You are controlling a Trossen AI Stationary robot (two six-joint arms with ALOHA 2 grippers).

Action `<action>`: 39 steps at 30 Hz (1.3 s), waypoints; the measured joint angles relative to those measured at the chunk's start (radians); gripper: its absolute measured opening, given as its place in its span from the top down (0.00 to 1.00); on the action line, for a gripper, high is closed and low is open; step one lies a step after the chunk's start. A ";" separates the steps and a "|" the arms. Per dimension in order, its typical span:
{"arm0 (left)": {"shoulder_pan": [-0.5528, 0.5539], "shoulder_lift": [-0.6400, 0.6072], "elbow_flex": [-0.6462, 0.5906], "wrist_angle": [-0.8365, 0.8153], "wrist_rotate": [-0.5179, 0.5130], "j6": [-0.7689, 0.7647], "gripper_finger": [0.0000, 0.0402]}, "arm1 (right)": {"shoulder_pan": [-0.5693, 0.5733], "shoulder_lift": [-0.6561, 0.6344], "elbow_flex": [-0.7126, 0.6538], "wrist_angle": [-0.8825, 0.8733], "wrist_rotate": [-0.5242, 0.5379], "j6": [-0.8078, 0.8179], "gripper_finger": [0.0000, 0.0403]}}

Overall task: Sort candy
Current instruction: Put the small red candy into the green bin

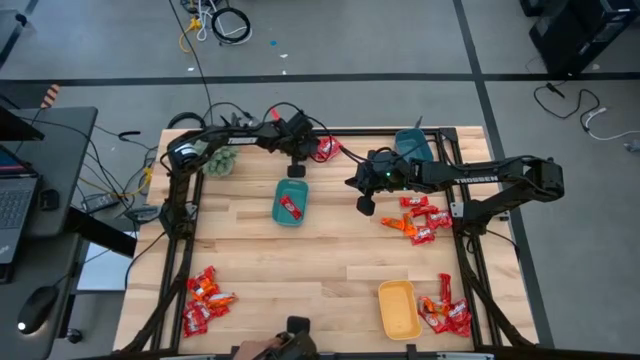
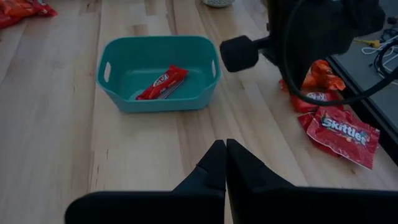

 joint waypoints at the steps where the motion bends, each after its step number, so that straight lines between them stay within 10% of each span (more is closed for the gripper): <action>1: 0.000 -0.012 0.000 -0.003 0.007 0.000 1.00 | 0.000 0.000 0.000 0.000 0.000 0.000 1.00; 15: -0.054 -0.085 0.002 -0.034 -0.020 -0.135 0.96 | 0.000 0.000 0.000 0.000 -0.003 0.000 1.00; 29: -0.063 -0.030 0.000 0.004 -0.050 -0.101 0.56 | 0.011 0.000 0.001 0.010 -0.015 0.005 1.00; 39: -0.038 0.030 0.001 -0.005 -0.019 -0.098 0.60 | 0.013 0.000 0.001 0.019 -0.016 0.002 1.00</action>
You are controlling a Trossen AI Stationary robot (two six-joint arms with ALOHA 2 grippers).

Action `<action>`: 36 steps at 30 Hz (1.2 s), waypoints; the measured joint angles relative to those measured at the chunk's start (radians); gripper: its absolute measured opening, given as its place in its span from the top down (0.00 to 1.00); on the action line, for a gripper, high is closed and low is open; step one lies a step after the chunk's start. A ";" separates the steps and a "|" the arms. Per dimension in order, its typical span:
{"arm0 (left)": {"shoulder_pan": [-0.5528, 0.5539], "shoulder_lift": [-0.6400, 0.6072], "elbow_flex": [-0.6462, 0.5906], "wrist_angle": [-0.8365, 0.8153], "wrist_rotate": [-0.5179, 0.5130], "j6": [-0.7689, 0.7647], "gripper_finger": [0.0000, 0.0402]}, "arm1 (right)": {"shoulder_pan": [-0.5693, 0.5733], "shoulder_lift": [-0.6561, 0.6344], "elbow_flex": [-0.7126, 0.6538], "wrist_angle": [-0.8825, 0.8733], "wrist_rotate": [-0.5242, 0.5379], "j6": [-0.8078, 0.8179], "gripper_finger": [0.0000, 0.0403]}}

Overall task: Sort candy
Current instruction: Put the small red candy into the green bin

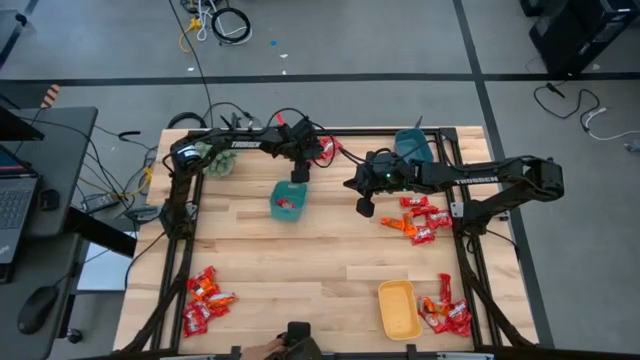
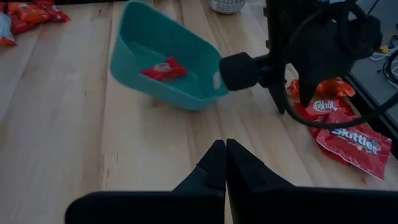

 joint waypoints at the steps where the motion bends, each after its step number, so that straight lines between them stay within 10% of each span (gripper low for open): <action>1: 0.003 0.004 0.001 0.008 0.002 0.000 0.61 | 0.000 0.000 0.000 0.002 0.000 0.000 1.00; 13: 0.013 0.014 0.006 0.026 -0.006 0.017 0.97 | 0.000 0.000 0.000 0.006 0.001 -0.002 1.00; 36: -0.019 -0.065 0.003 0.007 -0.036 -0.001 1.00 | 0.000 0.000 0.000 0.011 0.005 -0.001 1.00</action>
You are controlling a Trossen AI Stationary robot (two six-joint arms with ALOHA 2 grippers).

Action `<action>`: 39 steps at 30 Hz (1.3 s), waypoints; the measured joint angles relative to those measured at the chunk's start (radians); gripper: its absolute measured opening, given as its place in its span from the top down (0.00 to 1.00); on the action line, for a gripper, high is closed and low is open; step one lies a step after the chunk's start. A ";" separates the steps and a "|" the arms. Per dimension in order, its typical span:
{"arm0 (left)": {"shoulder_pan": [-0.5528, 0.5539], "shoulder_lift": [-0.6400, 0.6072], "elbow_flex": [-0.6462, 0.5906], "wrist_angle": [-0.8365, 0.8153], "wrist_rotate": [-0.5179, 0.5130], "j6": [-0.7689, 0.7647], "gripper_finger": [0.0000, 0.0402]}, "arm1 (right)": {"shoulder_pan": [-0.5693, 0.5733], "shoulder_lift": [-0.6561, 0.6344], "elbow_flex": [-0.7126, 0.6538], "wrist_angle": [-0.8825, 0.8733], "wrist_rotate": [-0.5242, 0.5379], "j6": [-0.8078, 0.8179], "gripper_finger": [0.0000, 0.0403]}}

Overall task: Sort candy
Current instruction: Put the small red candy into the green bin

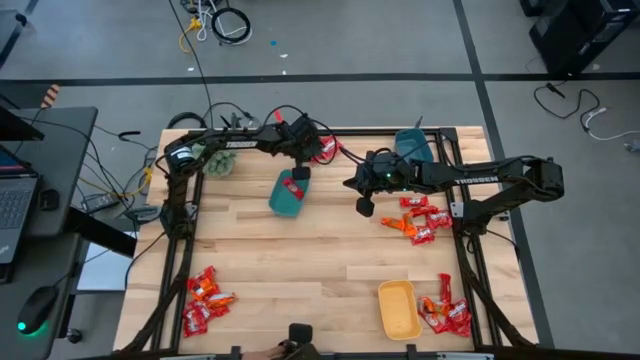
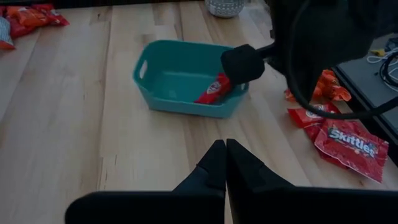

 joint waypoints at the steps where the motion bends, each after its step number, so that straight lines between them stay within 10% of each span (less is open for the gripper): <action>1: 0.000 -0.007 0.000 -0.003 0.000 -0.001 1.00 | 0.000 0.000 0.000 0.000 0.000 0.000 1.00; 11: -0.030 -0.022 0.001 -0.028 -0.007 -0.060 0.97 | 0.000 0.000 0.000 0.013 0.000 0.009 0.98; 25: -0.031 -0.017 0.001 0.001 -0.037 -0.069 0.59 | 0.000 0.000 0.000 0.033 0.000 0.008 0.90; 39: 0.023 -0.017 0.001 0.015 0.099 -0.115 0.57 | 0.000 0.000 0.000 0.046 -0.001 -0.004 0.91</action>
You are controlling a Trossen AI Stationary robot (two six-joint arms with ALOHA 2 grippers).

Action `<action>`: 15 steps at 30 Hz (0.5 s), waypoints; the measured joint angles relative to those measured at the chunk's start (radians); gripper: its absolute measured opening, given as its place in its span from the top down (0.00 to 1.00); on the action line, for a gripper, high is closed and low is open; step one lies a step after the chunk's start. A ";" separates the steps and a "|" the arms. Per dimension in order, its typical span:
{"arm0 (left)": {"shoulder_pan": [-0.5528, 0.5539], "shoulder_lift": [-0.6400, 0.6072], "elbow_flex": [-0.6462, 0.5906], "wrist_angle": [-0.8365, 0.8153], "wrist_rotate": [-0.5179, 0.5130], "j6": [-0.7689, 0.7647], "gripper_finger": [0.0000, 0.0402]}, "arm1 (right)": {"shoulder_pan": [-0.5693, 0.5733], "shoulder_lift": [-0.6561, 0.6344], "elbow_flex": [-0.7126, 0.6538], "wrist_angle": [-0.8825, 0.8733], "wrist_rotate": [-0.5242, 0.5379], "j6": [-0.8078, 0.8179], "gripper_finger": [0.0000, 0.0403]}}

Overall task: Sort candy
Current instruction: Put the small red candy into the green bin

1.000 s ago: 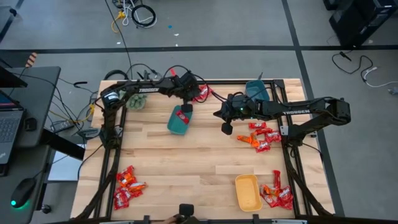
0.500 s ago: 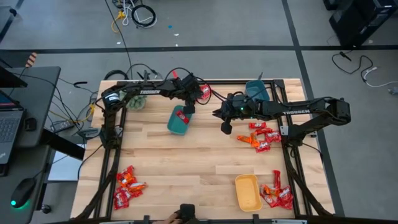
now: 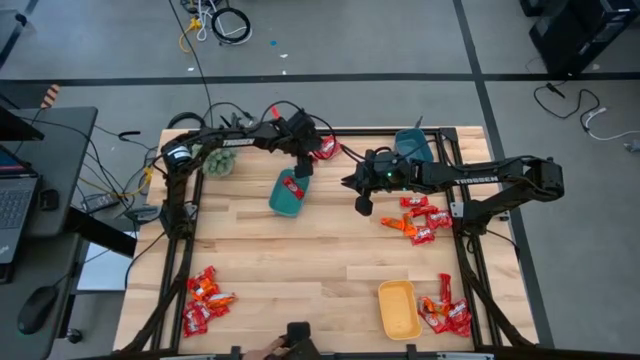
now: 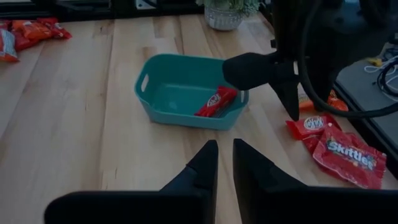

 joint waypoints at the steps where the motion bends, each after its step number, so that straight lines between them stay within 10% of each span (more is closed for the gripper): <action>1: 0.005 0.000 0.000 0.000 0.001 0.000 0.57 | 0.000 0.000 0.000 0.007 0.000 -0.006 0.90; 15: 0.110 0.000 0.000 -0.008 -0.011 -0.022 0.65 | -0.024 0.000 0.000 0.043 0.000 -0.005 0.94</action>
